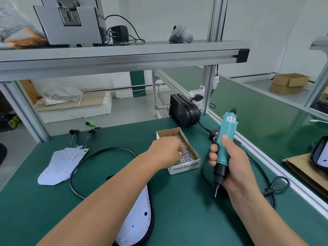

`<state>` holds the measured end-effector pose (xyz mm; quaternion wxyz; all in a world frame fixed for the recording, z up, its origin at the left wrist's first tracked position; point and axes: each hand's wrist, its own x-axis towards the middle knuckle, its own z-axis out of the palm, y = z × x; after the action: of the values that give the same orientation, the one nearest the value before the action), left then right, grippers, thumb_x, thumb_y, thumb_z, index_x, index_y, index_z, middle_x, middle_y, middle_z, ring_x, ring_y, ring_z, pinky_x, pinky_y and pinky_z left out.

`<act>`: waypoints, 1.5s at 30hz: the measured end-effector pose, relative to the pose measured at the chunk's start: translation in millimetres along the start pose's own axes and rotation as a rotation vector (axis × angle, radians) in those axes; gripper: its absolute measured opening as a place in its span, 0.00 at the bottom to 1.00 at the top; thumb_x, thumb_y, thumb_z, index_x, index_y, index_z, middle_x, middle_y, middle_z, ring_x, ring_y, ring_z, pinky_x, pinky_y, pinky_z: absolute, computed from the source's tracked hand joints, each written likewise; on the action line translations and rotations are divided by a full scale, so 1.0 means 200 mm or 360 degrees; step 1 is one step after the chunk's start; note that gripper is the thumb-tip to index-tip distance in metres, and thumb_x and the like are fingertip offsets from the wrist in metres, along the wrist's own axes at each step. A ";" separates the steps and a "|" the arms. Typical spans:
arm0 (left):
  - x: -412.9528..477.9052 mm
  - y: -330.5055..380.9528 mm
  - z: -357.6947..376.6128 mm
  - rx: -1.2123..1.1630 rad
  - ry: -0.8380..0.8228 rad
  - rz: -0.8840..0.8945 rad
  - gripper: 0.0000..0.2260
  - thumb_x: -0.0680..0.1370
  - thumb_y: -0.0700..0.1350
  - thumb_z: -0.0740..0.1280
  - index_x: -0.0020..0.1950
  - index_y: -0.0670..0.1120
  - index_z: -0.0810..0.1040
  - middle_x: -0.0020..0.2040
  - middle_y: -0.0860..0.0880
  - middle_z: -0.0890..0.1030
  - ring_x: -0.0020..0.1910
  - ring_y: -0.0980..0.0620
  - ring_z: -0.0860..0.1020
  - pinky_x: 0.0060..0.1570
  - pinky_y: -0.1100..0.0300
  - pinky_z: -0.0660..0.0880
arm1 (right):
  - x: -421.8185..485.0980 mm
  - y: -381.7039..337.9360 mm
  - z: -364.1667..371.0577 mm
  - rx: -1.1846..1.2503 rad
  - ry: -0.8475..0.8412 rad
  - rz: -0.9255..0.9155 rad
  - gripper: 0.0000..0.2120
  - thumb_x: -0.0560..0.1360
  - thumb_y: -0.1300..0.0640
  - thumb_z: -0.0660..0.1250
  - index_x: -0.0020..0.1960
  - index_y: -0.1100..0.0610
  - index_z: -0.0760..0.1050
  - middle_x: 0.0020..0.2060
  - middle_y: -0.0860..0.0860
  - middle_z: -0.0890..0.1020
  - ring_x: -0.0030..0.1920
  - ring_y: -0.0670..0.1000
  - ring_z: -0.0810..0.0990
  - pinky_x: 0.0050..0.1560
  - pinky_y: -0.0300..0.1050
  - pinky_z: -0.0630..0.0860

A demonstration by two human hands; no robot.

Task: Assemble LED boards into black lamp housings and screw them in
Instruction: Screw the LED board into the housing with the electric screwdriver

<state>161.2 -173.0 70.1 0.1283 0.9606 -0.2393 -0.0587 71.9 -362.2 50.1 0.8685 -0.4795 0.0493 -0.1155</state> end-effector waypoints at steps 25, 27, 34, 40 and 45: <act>-0.61 -0.25 -0.29 -0.3246 0.0003 -0.0205 0.04 0.80 0.39 0.64 0.53 0.43 0.78 0.43 0.46 0.76 0.42 0.48 0.76 0.45 0.55 0.83 | -0.02 0.00 -0.01 0.0089 -0.0028 -0.0010 0.12 0.82 0.49 0.67 0.57 0.57 0.79 0.37 0.53 0.77 0.31 0.50 0.74 0.28 0.41 0.74; -0.71 -0.29 -0.25 -0.3363 0.0003 -0.0224 0.04 0.79 0.39 0.65 0.51 0.44 0.79 0.44 0.47 0.76 0.43 0.48 0.76 0.47 0.55 0.83 | -0.03 0.00 0.01 0.0105 -0.0025 -0.0012 0.12 0.82 0.49 0.67 0.56 0.57 0.79 0.37 0.53 0.77 0.31 0.50 0.74 0.28 0.41 0.74; -0.97 -0.36 -0.18 -0.3492 0.0104 -0.0375 0.07 0.73 0.33 0.76 0.47 0.41 0.84 0.50 0.43 0.79 0.45 0.46 0.78 0.36 0.59 0.80 | -0.13 -0.04 0.20 0.0338 0.0016 -0.0104 0.12 0.82 0.47 0.68 0.58 0.56 0.77 0.37 0.51 0.78 0.32 0.48 0.77 0.31 0.40 0.77; -1.02 -0.35 -0.12 -0.3342 0.0095 -0.0382 0.03 0.77 0.36 0.75 0.49 0.40 0.83 0.48 0.44 0.78 0.39 0.52 0.73 0.28 0.64 0.71 | -0.21 -0.08 0.50 0.0743 -0.0289 -0.0211 0.06 0.81 0.54 0.70 0.55 0.53 0.74 0.40 0.50 0.78 0.34 0.46 0.75 0.34 0.38 0.77; -1.02 -0.36 -0.07 -0.3047 0.0099 -0.0279 0.03 0.80 0.39 0.71 0.50 0.43 0.85 0.45 0.45 0.77 0.36 0.54 0.70 0.28 0.66 0.66 | -0.19 -0.02 0.71 0.0676 -0.0452 -0.0142 0.10 0.80 0.52 0.66 0.56 0.57 0.77 0.37 0.50 0.73 0.31 0.46 0.70 0.32 0.38 0.72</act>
<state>17.0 -12.6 74.2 0.8596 0.4643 -0.0138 -0.2130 63.2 -238.1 129.6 0.9419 -0.2996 -0.1197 -0.0931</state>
